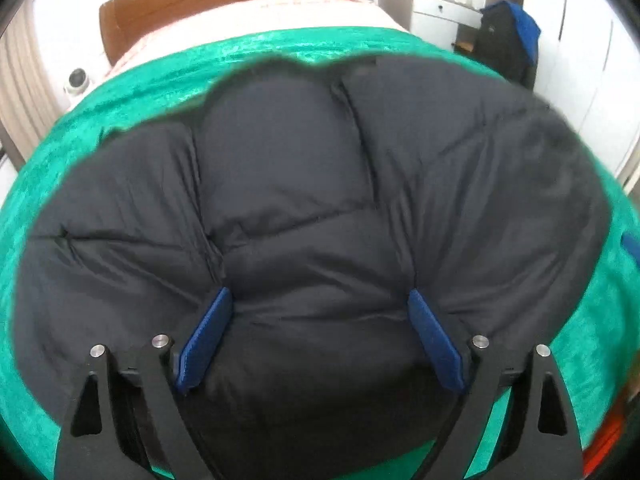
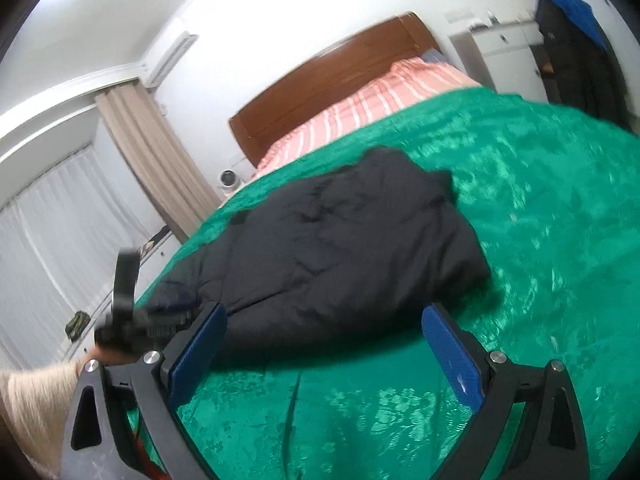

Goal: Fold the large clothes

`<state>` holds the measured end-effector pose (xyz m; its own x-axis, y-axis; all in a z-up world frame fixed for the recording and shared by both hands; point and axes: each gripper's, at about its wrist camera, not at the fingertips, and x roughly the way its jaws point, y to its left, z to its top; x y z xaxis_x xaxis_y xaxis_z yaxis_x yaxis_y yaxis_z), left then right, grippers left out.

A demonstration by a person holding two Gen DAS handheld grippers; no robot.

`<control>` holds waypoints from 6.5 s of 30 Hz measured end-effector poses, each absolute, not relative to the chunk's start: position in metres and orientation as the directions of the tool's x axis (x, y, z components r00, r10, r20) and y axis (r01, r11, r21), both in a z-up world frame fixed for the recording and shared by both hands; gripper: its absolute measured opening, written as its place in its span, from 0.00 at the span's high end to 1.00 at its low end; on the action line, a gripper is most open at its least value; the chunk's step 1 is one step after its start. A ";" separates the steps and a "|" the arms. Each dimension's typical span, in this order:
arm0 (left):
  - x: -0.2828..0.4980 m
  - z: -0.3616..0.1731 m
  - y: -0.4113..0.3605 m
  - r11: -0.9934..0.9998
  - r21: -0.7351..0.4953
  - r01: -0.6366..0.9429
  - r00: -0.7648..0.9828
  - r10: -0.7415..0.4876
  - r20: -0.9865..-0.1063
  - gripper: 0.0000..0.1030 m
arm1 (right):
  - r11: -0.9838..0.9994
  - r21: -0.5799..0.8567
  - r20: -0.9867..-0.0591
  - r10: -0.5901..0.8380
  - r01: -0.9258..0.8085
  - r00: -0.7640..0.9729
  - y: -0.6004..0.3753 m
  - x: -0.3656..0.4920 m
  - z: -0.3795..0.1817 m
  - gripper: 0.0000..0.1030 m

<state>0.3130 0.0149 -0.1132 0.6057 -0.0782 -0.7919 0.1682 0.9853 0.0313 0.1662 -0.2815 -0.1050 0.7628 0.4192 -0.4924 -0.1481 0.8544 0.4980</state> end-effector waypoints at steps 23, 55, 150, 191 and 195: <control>0.289 -0.124 -0.060 0.860 -0.104 0.499 0.536 -0.400 -0.743 0.01 | 0.669 0.740 -0.573 0.574 0.069 0.585 -0.306 0.307 -0.137 0.61; 0.264 0.030 0.270 0.824 -0.542 0.167 0.757 -0.459 -0.465 0.06 | 0.571 -0.361 -0.626 0.437 -0.737 0.645 0.148 0.185 -0.033 0.22; 0.364 0.009 0.205 0.945 -0.325 0.046 0.669 -0.270 -0.692 0.04 | 0.823 0.346 -0.628 0.560 -0.451 0.540 -0.003 0.442 -0.032 0.07; 0.154 0.068 0.093 0.963 0.141 -0.230 0.843 0.269 -0.465 0.00 | 0.989 0.071 -0.401 0.144 -0.126 0.904 -0.141 0.157 0.048 0.00; 0.143 0.068 0.088 0.970 0.125 -0.211 0.846 0.245 -0.473 0.00 | 0.995 0.013 -0.421 0.095 -0.099 0.902 -0.140 0.149 0.048 0.00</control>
